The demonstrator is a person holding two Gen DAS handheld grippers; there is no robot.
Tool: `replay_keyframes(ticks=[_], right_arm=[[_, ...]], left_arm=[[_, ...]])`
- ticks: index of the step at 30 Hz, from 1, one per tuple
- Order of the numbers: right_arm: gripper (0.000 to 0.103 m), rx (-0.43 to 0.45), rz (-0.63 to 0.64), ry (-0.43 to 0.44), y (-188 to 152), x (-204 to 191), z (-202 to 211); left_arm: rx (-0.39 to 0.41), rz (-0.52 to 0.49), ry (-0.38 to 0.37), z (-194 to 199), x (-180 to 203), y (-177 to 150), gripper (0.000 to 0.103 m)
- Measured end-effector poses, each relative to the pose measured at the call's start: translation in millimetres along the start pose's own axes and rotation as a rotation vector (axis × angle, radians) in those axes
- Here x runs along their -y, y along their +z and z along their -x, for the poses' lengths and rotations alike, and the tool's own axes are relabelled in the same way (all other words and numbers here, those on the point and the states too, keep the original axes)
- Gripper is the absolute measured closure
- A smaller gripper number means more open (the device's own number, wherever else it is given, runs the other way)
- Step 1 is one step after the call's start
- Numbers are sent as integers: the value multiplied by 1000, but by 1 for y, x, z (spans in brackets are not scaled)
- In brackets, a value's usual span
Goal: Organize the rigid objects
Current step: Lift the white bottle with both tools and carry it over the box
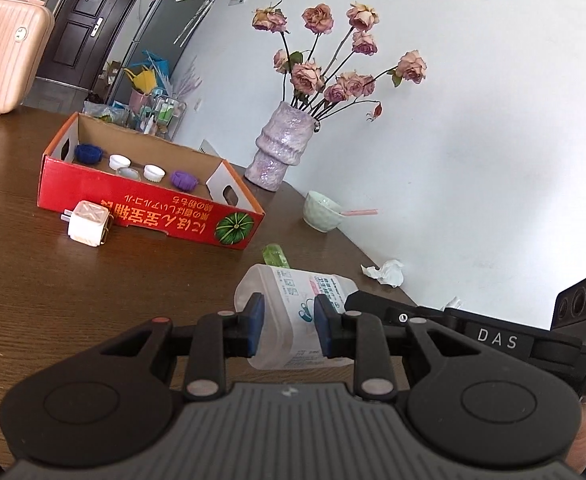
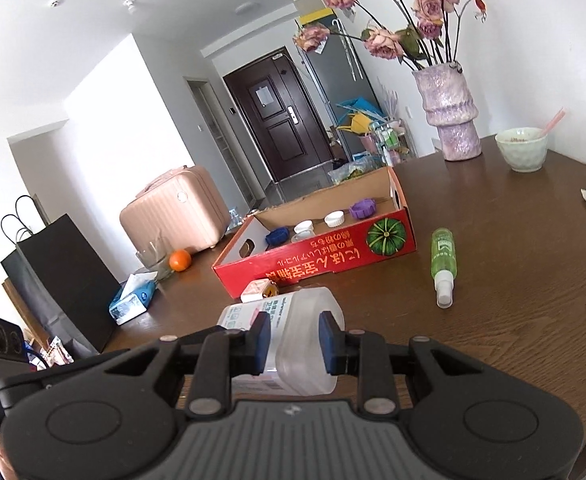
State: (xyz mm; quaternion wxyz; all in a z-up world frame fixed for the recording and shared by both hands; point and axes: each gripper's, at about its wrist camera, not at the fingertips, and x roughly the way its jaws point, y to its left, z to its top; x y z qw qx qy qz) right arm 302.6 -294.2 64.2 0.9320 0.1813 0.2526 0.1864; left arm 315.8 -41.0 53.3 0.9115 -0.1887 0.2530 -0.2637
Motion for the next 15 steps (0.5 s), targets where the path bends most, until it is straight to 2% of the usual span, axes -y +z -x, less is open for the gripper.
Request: replay_keyframes(ticks=[6,15], right_arm=[[77,7,8,-1,10,0,-8],[77,35,48,-9,69,-3,-57]], left_arm=[[9,3,-16,-11,-7,19,76],[75,-63,-19,-50,-21,92,76]])
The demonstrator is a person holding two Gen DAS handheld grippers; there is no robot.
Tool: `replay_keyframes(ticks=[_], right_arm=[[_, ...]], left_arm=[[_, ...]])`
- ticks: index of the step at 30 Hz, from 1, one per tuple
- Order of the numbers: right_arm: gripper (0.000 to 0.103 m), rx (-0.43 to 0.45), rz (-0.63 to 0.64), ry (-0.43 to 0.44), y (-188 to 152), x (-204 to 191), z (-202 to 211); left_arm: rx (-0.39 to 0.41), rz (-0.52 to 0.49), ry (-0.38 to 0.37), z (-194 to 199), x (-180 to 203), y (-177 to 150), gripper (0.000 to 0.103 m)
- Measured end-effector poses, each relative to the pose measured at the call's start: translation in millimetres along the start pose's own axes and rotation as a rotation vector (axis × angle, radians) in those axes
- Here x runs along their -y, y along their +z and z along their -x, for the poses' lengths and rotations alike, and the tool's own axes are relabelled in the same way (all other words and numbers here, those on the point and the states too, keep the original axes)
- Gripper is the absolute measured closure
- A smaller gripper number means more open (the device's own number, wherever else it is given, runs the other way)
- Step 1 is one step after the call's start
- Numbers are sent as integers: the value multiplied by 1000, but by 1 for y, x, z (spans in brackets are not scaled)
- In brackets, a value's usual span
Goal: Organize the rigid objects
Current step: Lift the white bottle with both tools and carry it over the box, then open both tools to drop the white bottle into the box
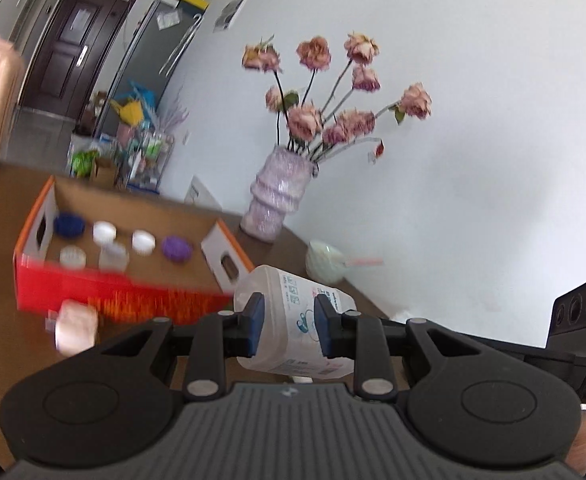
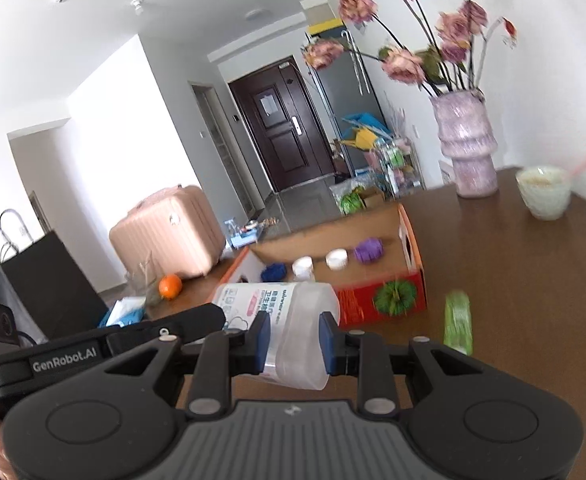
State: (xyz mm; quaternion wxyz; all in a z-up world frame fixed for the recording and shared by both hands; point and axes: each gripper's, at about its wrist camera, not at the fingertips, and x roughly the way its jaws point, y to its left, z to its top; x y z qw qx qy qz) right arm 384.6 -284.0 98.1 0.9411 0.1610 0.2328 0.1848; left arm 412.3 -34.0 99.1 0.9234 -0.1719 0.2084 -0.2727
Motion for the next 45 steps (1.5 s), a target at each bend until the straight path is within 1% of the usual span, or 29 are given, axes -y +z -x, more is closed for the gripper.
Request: replay_keyframes(ticks=[3,5,7,10,13,17,19,21,24,28,30,34,36,38,41,43,44,45], right_arm=[[77,26,18,2,28,-1,-25],[77,25,6,14,47,3,-46],[77,29,2,17,67,6,-70],[77,6,-6,28,92,15,-109],[77,-40,-22,26,107,24,-154],[77,-94,-6,-27,107,36,-208],[77,-122,-18,-47,104,46,-234],[77,-159,-48,-42,100,61,-257],[77,-203,-91,-41,89,78,-279],[77,-259,-75,-68,74,85,-309],[75,-278,-74,-86,69,84,-315],[74,-274,-68,-89,69,80,-314],[74,-265,-63,-74,73,77,-309],[74,-251,-50,-78,78,73,-299],[74,-234,-14,-83,88,64,-277],[66,-217,53,-94,94,55,-255],[52,-210,103,-101,95,50,-243],[41,-208,166,-111,95,46,-231]], left_arm=[[7,-6,12,-26,-14,31,75],[-17,25,21,-49,-30,51,75],[-49,71,2,-74,-53,69,75],[-94,131,12,-111,-85,86,75],[-119,168,48,-144,-111,91,75],[-156,186,86,-182,-140,86,75],[-180,201,102,-197,-152,80,75],[-209,188,127,-211,-161,73,75],[-265,144,160,-228,-169,62,75],[-321,136,212,-244,-177,56,75],[-355,142,215,-249,-180,55,74],[-329,91,221,-239,-172,62,71],[-317,78,217,-231,-168,68,71],[-297,53,229,-219,-161,75,69],[-259,-20,286,-192,-150,83,57],[-242,-105,348,-167,-145,84,46],[-238,-142,386,-155,-144,85,42],[-234,-174,425,-143,-143,85,32]])
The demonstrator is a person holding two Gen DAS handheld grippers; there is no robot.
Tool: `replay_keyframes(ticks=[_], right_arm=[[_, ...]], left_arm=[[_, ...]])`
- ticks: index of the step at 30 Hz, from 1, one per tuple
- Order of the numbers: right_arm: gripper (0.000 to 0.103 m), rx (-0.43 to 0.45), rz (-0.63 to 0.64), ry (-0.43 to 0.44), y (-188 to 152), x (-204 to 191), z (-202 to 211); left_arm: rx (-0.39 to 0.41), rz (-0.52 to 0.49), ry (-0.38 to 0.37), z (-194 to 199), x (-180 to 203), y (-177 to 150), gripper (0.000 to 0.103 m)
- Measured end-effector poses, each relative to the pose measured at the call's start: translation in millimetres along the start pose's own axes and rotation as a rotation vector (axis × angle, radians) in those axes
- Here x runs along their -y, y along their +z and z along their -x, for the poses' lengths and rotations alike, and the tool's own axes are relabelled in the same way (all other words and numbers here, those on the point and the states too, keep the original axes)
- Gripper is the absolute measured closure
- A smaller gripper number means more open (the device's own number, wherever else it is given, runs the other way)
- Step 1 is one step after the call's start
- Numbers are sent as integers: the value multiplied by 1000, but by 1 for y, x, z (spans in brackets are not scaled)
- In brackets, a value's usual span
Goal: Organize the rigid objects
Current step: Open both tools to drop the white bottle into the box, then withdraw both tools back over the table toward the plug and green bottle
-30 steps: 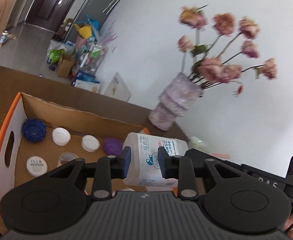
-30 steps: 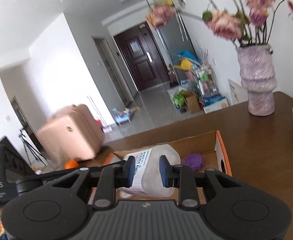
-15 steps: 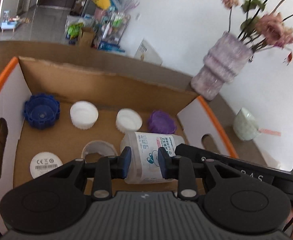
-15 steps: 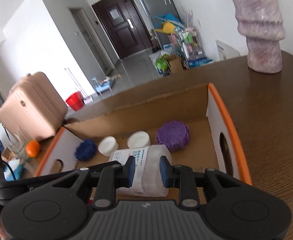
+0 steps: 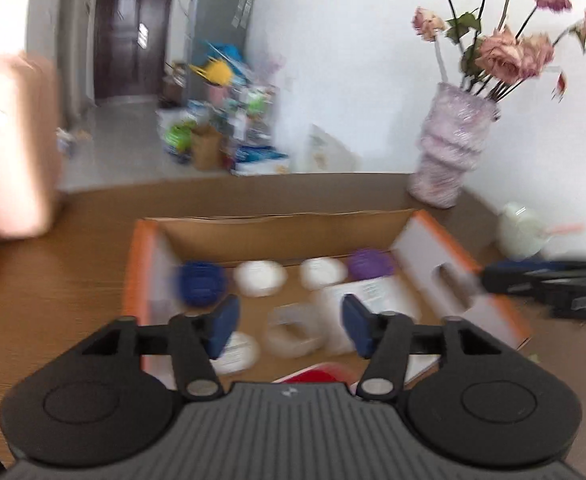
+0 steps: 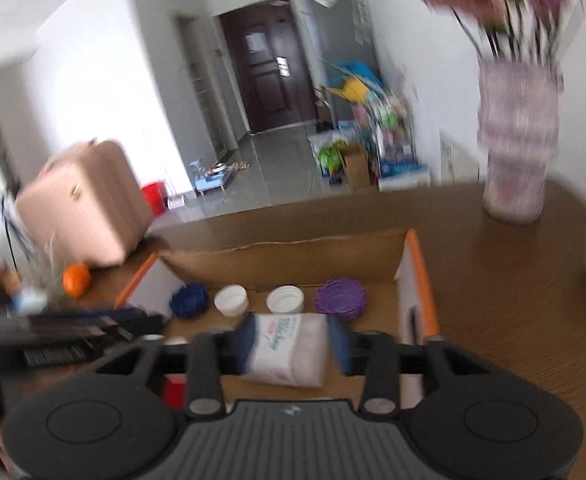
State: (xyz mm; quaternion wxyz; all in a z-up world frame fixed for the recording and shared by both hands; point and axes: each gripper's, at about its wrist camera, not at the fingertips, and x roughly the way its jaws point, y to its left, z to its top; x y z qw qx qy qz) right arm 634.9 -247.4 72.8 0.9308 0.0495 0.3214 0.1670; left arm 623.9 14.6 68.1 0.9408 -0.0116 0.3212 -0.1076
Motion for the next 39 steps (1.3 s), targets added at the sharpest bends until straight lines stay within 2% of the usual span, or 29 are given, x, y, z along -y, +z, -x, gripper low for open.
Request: replay_keyframes(ticks=[1,3,4,6,13,18,23,29,35,39], right_arm=[[38,9,69,-33,-2,-3,13],[35,30,161,-114,-8,-7,36],[31,33,188,-148,-11,-7,47],[26,38,197,-167,-15,-5,65],[21,73,184,-166,-31,-11,118],[18,110,177,-159,-45,-20,153],[18,128,165,-144,-68,-30,179],[17,172,195,-118,-115,-57,210],[17,223,233,-153,-175,-80,240],[17,222,257,-158,-210,-92,258]], left_arm=[[7,-26,37,13,-5,-4,24],[26,-60,84,38,-13,-11,17],[34,-67,108,52,-17,-15,10],[47,-69,141,74,-20,-20,4],[92,-55,159,143,-15,-38,1],[101,-50,146,175,-6,-52,0],[125,-41,166,207,1,-80,0],[137,-36,240,239,13,-131,0],[218,-40,203,284,23,-186,0],[294,-81,273,312,35,-218,0]])
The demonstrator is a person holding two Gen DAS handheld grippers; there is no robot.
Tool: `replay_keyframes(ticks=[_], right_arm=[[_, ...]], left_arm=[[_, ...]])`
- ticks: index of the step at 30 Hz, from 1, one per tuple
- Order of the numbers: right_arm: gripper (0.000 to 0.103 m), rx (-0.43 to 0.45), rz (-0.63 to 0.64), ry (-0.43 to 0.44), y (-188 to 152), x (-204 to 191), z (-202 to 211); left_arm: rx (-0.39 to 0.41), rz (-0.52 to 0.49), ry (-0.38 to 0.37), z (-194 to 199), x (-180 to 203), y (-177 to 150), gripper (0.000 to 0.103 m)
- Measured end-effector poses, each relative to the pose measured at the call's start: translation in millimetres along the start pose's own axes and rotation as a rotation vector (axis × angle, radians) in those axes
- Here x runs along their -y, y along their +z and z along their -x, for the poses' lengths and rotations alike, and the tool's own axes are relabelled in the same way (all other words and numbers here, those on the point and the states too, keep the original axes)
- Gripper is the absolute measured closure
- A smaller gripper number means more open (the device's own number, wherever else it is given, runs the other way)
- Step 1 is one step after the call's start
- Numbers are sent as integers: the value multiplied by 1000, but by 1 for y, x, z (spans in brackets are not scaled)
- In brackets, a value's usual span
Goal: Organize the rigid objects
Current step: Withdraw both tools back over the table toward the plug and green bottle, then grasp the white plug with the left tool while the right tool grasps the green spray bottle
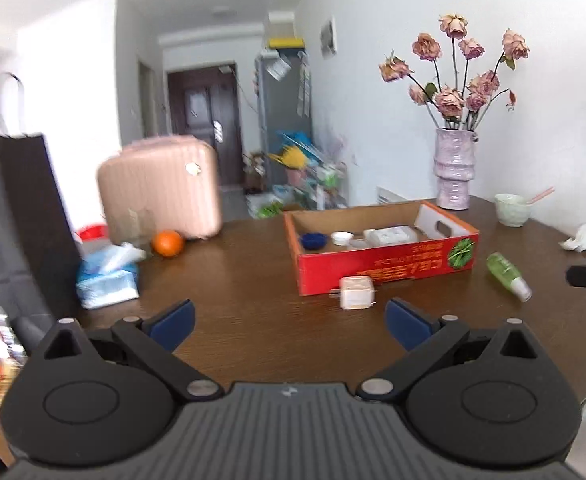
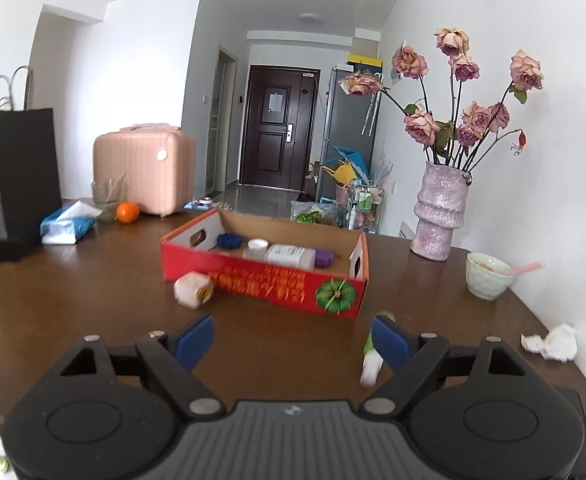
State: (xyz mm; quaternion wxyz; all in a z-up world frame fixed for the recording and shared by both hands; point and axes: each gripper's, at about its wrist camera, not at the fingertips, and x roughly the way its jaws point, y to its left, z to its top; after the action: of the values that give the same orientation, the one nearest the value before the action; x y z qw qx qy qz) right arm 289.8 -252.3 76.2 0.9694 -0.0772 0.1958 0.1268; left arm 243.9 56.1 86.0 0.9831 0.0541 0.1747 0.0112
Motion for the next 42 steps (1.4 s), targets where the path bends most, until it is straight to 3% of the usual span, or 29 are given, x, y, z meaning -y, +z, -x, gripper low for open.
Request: replay_keyframes(ticks=[4,8,18,27,32,37,42], right_arm=[[17,12,56,5,-24,-17,25],[17,-10,38,41,-43,-23,35],[17,-79,18,11,-64,-16,24],[18,-114,-51,-22,-61,11,-8],[19,-136,-70,-48,-57,26,-35],[21,-145,-49,-94,-50,40,-70],[25,-134,-30,-143,-36,60,-111]], left_arm=[[48,21,58,33,8,-28,0],[7,83,8,48,10,-46,0],[-38,39,-35,29,22,-44,0],[-105,65,-49,-38,35,-33,0],[-135,97,-66,-92,44,-21,0],[-217,154,-117,-158,48,-9,0],[-255,131,-115,-213,54,1,0]])
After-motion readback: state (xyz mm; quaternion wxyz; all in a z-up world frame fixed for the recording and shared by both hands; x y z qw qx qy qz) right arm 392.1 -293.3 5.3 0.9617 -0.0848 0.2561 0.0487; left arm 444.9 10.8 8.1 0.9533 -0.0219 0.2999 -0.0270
